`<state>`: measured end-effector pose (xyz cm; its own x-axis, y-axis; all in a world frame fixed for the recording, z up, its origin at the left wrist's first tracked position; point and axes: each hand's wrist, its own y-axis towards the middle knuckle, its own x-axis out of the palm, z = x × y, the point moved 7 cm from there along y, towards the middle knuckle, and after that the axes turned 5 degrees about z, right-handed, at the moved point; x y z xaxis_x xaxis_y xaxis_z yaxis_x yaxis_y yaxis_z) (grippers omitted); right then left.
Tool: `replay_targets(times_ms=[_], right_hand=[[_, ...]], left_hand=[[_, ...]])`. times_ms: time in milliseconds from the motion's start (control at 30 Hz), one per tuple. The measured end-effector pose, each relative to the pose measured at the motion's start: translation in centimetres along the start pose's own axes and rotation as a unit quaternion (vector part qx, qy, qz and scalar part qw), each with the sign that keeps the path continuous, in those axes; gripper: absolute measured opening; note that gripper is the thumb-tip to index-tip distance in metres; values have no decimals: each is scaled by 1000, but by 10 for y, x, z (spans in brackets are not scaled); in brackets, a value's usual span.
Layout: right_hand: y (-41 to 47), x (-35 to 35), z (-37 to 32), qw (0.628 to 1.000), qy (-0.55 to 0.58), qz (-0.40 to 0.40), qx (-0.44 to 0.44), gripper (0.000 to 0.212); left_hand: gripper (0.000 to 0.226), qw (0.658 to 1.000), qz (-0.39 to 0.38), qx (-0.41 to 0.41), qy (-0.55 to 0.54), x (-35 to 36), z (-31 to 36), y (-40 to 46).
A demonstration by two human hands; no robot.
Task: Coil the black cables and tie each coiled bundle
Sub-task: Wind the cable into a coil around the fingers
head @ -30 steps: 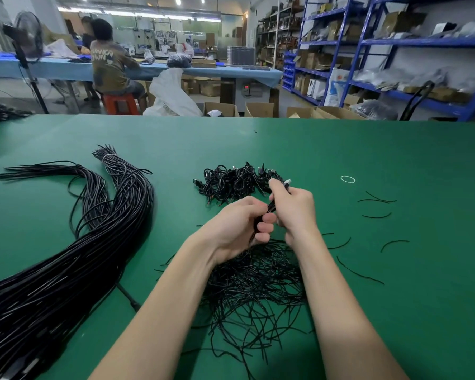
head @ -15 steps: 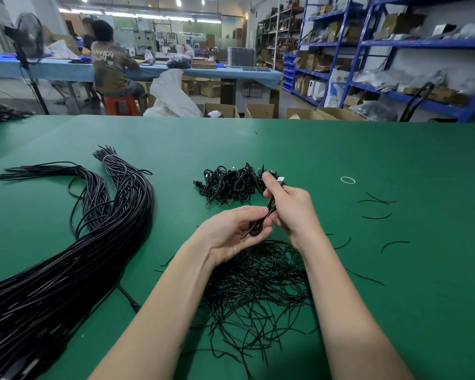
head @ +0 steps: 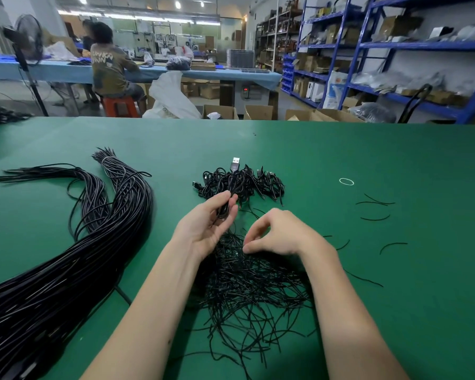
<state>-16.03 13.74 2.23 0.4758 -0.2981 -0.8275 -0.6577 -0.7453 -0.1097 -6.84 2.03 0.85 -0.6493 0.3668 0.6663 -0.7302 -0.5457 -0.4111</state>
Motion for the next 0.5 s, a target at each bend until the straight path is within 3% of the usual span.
replay_targets(times_ms=[200,500], right_hand=[[-1,-10,0,999,23,30,-9,6],[-5,-30,13,951,299,81,-15,5]], left_hand=[[8,1000,1,4,-12,-2,4,1],[12,1000,-1,6,-23,-6,7,3]])
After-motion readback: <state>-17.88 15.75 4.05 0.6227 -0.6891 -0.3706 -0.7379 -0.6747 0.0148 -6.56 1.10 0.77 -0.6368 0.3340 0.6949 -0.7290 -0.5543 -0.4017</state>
